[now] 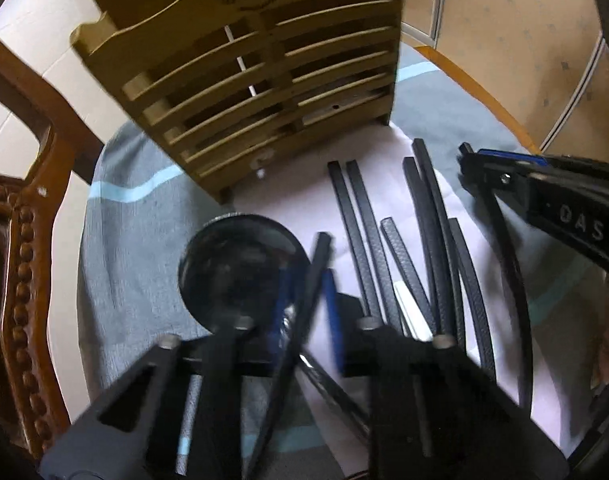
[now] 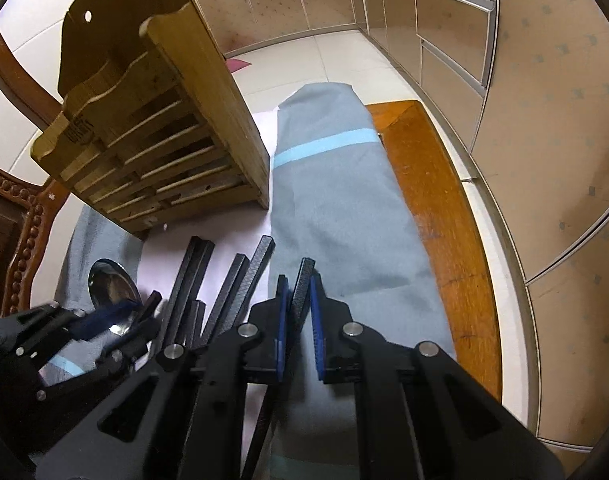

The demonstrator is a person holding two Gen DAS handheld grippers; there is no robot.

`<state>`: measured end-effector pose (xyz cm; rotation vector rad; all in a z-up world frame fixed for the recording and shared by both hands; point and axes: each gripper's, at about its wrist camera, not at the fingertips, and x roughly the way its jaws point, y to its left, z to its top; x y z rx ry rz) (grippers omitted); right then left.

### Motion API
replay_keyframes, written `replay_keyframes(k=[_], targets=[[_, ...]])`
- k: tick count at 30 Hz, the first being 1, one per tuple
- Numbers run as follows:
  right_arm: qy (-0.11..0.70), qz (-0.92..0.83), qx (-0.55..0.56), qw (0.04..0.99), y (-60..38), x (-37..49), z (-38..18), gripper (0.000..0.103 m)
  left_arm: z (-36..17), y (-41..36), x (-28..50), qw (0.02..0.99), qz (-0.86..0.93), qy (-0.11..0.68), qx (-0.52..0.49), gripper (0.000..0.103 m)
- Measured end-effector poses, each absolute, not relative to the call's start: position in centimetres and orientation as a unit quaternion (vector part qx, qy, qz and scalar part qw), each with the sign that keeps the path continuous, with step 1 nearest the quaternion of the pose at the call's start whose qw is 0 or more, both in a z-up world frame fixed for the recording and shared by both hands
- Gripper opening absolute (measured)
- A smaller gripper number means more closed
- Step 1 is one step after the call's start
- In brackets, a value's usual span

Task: Organize utensils
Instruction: 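Lower the left tool onto a black chopstick and close it while the right tool grasps another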

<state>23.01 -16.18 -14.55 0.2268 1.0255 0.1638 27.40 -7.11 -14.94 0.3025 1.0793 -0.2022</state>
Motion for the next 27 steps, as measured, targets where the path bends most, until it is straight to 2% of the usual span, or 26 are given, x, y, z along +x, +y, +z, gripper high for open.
replay_keyframes(k=[4, 10, 14, 15, 16, 18, 19, 20, 21, 22, 27], targets=[[0.487, 0.082, 0.107, 0.863, -16.2, 23.0, -14.6, 0.011, -13.6, -6.5, 27.5, 0.847, -0.097, 0.505, 0.138, 0.013], [0.479, 0.087, 0.110, 0.867, -16.2, 22.7, -13.9, 0.011, -10.6, -5.2, 27.4, 0.863, -0.100, 0.483, 0.108, 0.006], [0.478, 0.088, 0.110, 0.867, -16.2, 22.6, -13.7, 0.011, -9.8, -4.2, 27.4, 0.866, -0.101, 0.481, 0.092, 0.005], [0.478, 0.088, 0.109, 0.867, -16.2, 22.5, -13.6, 0.011, -9.9, -4.6, 27.6, 0.861, -0.105, 0.487, 0.101, 0.009], [0.478, 0.088, 0.109, 0.867, -16.2, 22.5, -13.7, 0.011, -10.2, -4.6, 27.8, 0.858, -0.108, 0.490, 0.109, 0.030], [0.480, 0.087, 0.108, 0.866, -16.2, 22.5, -13.8, 0.011, -11.3, -5.3, 27.1, 0.855, -0.113, 0.489, 0.128, 0.055], [0.481, 0.087, 0.107, 0.866, -16.2, 22.4, -13.9, 0.011, -11.7, -5.7, 27.0, 0.856, -0.115, 0.486, 0.133, 0.054], [0.483, 0.088, 0.107, 0.865, -16.2, 22.4, -14.0, 0.011, -12.2, -6.0, 27.0, 0.854, -0.116, 0.489, 0.135, 0.049], [0.484, 0.089, 0.107, 0.864, -16.2, 22.4, -14.0, 0.011, -12.7, -6.1, 27.1, 0.852, -0.116, 0.493, 0.135, 0.038], [0.484, 0.090, 0.107, 0.864, -16.2, 22.4, -14.0, 0.011, -13.1, -6.2, 27.3, 0.849, -0.114, 0.499, 0.134, 0.033], [0.484, 0.095, 0.106, 0.863, -16.0, 22.5, -14.1, 0.011, -14.8, -6.2, 28.2, 0.839, -0.109, 0.515, 0.137, 0.016]])
